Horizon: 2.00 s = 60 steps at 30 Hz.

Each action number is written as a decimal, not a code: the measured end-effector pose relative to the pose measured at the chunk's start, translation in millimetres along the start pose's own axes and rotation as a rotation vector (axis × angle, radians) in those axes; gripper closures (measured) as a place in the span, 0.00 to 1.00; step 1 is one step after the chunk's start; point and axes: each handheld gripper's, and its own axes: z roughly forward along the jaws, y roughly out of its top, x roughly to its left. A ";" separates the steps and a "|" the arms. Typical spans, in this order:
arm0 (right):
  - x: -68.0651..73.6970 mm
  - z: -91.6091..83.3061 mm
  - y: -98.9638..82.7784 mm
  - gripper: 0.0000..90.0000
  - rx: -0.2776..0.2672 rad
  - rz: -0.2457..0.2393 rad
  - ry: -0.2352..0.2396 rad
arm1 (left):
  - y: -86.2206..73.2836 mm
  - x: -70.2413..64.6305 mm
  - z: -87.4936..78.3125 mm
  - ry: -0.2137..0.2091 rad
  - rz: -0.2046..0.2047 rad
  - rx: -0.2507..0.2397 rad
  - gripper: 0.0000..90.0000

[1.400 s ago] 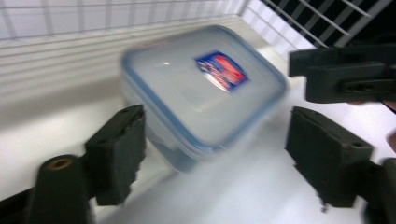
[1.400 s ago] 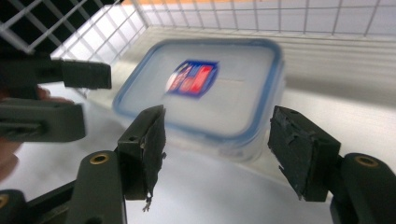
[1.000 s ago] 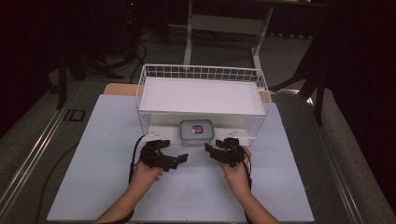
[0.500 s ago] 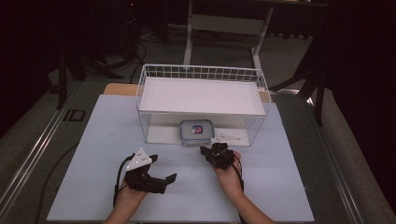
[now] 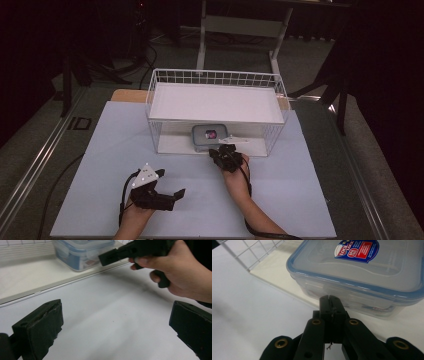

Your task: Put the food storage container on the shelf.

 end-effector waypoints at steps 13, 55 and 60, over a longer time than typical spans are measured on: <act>1.1 20.6 14.7 1.00 -0.020 -0.008 -0.027 | -4.8 0.9 1.9 0.002 -0.008 -0.006 0.00; 3.4 -9.7 -1.9 0.15 -0.095 -0.111 0.131 | -2.7 -7.9 -2.0 -0.005 0.037 -0.005 0.00; 3.6 -26.1 -14.2 0.16 -0.109 -0.127 0.165 | -1.5 -9.0 -6.0 -0.005 0.055 -0.021 0.00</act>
